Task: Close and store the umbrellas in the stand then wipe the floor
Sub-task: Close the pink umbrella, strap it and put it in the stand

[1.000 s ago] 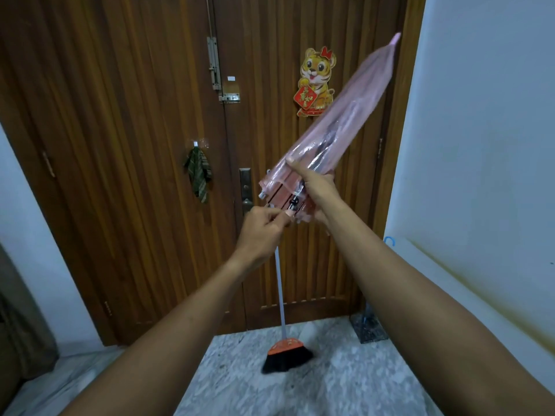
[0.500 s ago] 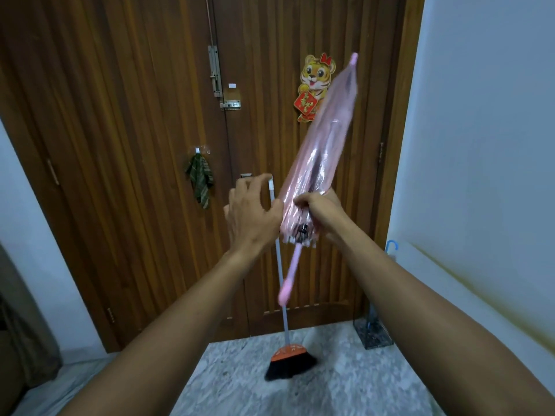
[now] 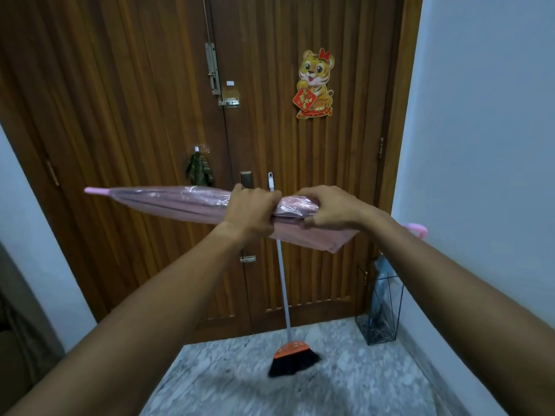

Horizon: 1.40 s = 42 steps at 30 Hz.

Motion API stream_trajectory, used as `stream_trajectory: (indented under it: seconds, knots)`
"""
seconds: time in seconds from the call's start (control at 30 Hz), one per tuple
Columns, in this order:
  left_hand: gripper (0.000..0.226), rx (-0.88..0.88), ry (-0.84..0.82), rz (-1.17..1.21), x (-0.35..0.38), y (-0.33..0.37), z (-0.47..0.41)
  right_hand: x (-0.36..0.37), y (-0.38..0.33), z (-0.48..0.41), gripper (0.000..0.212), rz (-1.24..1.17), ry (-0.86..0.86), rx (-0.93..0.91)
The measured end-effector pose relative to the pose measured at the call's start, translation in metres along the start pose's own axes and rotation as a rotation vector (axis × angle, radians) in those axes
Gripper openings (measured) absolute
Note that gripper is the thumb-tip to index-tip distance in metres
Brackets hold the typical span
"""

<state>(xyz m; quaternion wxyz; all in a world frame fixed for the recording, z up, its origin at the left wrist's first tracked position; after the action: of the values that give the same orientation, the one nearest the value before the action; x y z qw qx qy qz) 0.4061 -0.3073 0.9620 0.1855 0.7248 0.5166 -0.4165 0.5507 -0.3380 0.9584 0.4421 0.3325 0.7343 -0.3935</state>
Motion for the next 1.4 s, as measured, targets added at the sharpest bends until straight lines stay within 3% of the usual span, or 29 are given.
stream_trajectory:
  seconds: [0.1, 0.17, 0.27, 0.33, 0.43, 0.53, 0.57, 0.6, 0.7, 0.77, 0.87, 0.93, 1.03, 1.1, 1.2, 1.27, 1.4]
  knots:
    - [0.016, -0.012, -0.037, 0.061, 0.004, 0.0, -0.004, 0.005, -0.006, -0.001, 0.097, 0.403, 0.005, -0.011]
    - [0.015, -0.002, -0.078, 0.084, 0.002, 0.001, -0.006, 0.007, -0.009, -0.002, 0.089, 0.529, 0.102, -0.045]
    - [0.024, -0.007, 0.065, 0.029, -0.006, 0.004, -0.006, 0.005, -0.003, -0.001, 0.048, 0.433, 0.281, -0.027]
    - [0.047, -0.049, 0.244, 0.001, -0.011, 0.003, -0.002, 0.004, 0.001, 0.001, 0.037, 0.357, 0.376, 0.033]
    - [0.072, -0.27, 0.443, 0.24, -0.02, -0.007, 0.012, 0.005, 0.006, 0.004, 0.04, 0.227, 0.516, 0.132]
    - [0.076, -0.64, 0.411, 0.633, -0.016, -0.021, 0.03, 0.005, 0.008, 0.004, 0.049, 0.057, 0.607, 0.197]
    - [0.077, -0.667, 0.417, 0.633, -0.019, -0.023, 0.032, 0.006, 0.006, 0.004, 0.053, 0.011, 0.604, 0.194]
    - [0.081, -0.594, 0.431, 0.537, -0.024, -0.022, 0.03, 0.007, 0.004, 0.002, 0.055, -0.029, 0.585, 0.183]
    - [0.103, -0.13, 0.348, 0.057, -0.026, -0.007, 0.014, 0.008, 0.0, -0.002, 0.054, -0.081, 0.475, 0.143]
    - [0.114, 0.005, 0.236, -0.159, -0.02, -0.008, 0.007, 0.002, -0.005, -0.003, 0.044, -0.027, 0.389, 0.12]
    - [0.104, 0.018, 0.162, -0.273, -0.007, -0.014, 0.009, -0.007, -0.015, -0.005, 0.037, 0.13, 0.24, 0.063]
    - [0.078, -0.013, 0.173, -0.182, 0.0, -0.016, 0.015, -0.01, -0.024, -0.007, 0.035, 0.265, 0.193, 0.036]
    - [0.03, -0.135, 0.145, 0.115, 0.005, -0.022, 0.024, -0.015, -0.04, -0.01, 0.03, 0.6, 0.313, 0.011]
    - [0.024, -0.281, 0.065, 0.385, 0.012, -0.032, 0.027, -0.022, -0.047, -0.006, 0.051, 0.695, 0.502, 0.007]
    - [0.025, -0.464, -0.158, 0.838, 0.031, -0.04, 0.026, -0.027, -0.048, 0.011, 0.08, 0.441, 0.882, 0.033]
    - [0.033, -0.504, -0.263, 1.094, 0.036, -0.039, 0.024, -0.017, -0.033, 0.021, 0.094, 0.088, 1.03, 0.131]
    - [0.029, -0.465, -0.421, 1.309, 0.038, -0.036, 0.026, 0.019, -0.011, 0.012, 0.123, -0.797, 0.863, 0.208]
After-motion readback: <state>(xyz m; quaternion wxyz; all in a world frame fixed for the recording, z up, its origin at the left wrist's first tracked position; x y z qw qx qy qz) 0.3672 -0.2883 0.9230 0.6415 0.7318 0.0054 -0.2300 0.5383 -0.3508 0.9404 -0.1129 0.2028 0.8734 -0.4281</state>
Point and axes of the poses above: each hand's wrist, its own z-axis away from the middle knuckle, its own x-axis out of the palm, y = z × x, the point moved 6 cm from there along -z, towards the middle knuckle, and after that the axes turned 12 degrees about -x, right-handed, at the moved point
